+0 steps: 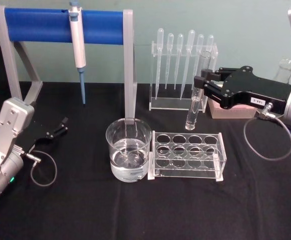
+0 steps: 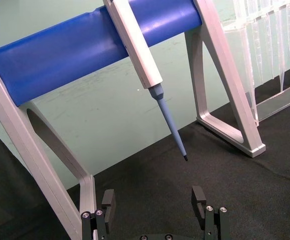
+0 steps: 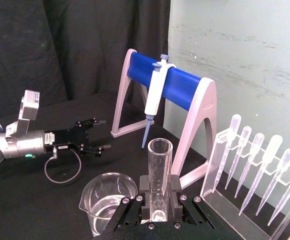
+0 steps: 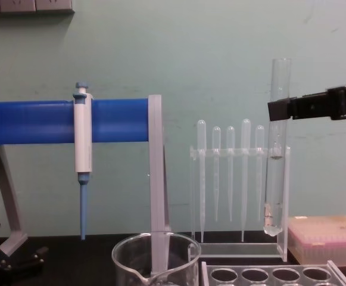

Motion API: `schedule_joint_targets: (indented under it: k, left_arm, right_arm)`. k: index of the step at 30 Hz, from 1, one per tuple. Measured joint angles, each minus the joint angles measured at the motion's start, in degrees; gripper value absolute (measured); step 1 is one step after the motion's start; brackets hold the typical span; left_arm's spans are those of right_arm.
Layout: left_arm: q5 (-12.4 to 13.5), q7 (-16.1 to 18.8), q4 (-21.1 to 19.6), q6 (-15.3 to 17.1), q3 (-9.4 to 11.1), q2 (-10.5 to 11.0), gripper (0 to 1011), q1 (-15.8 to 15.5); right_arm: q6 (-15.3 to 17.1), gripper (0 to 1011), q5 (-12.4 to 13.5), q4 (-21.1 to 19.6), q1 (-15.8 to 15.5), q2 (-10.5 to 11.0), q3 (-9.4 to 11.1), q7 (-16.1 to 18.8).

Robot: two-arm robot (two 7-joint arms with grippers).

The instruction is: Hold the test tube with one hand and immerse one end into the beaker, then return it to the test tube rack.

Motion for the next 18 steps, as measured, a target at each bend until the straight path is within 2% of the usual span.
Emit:
schedule_joint_targets:
  k: [18]
  left_arm:
    - [0.0, 0.0, 0.0, 0.0, 0.0, 0.0, 1000, 0.0]
  right_arm:
    - [0.0, 241, 0.0, 0.0, 0.0, 0.0, 0.0, 0.0]
